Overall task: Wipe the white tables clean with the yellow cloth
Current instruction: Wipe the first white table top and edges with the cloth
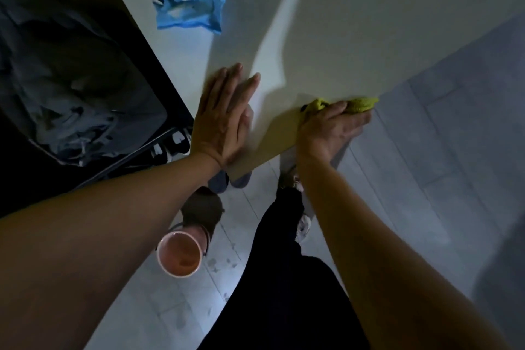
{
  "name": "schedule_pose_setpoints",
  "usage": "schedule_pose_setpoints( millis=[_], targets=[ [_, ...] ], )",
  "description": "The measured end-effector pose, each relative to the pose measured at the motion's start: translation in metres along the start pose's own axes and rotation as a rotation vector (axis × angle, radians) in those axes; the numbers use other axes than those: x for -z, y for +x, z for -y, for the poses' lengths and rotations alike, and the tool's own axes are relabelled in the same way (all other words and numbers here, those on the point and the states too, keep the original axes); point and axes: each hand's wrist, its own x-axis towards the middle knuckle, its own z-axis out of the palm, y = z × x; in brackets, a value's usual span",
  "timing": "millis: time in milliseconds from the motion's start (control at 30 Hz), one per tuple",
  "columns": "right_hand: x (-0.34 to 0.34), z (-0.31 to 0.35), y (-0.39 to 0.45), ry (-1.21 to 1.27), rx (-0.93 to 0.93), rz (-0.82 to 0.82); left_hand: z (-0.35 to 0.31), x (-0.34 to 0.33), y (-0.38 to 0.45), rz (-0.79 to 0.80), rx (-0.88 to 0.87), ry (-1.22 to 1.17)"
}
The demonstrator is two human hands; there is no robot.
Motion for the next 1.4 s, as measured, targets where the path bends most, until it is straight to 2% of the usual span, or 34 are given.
schedule_pose_setpoints(
  millis=[167,433,533,633,767,867,1033,1133,1267,1400],
  targets=[
    [0.004,0.006,0.025,0.021,0.042,-0.028,-0.004,0.005,-0.002,0.01,-0.013,-0.044],
    [-0.005,-0.002,0.016,0.027,0.1,-0.078,-0.001,0.004,-0.003,-0.002,-0.025,-0.039],
    [-0.015,-0.029,-0.029,0.018,0.111,-0.036,0.001,0.003,-0.003,-0.02,-0.026,-0.043],
    [-0.027,-0.068,-0.103,0.058,0.2,0.015,0.005,0.004,-0.003,-0.027,-0.047,-0.063],
    [-0.036,-0.09,-0.149,0.094,0.162,0.054,0.01,0.009,-0.005,-0.006,-0.087,-0.145],
    [-0.029,-0.086,-0.134,0.065,0.184,0.078,0.013,0.015,-0.009,0.034,-0.091,-0.219],
    [-0.019,-0.03,-0.038,0.063,0.116,-0.119,0.033,0.019,-0.083,0.06,-0.063,-0.264],
    [-0.016,-0.018,-0.028,0.056,0.087,-0.132,0.036,0.019,-0.126,0.098,-0.061,-0.338],
    [-0.034,-0.046,-0.085,0.022,0.056,-0.123,0.033,0.022,-0.13,0.099,0.01,-0.442],
    [-0.049,-0.091,-0.178,0.015,0.051,0.022,0.041,0.031,-0.13,0.169,0.023,-0.413]
  ],
)
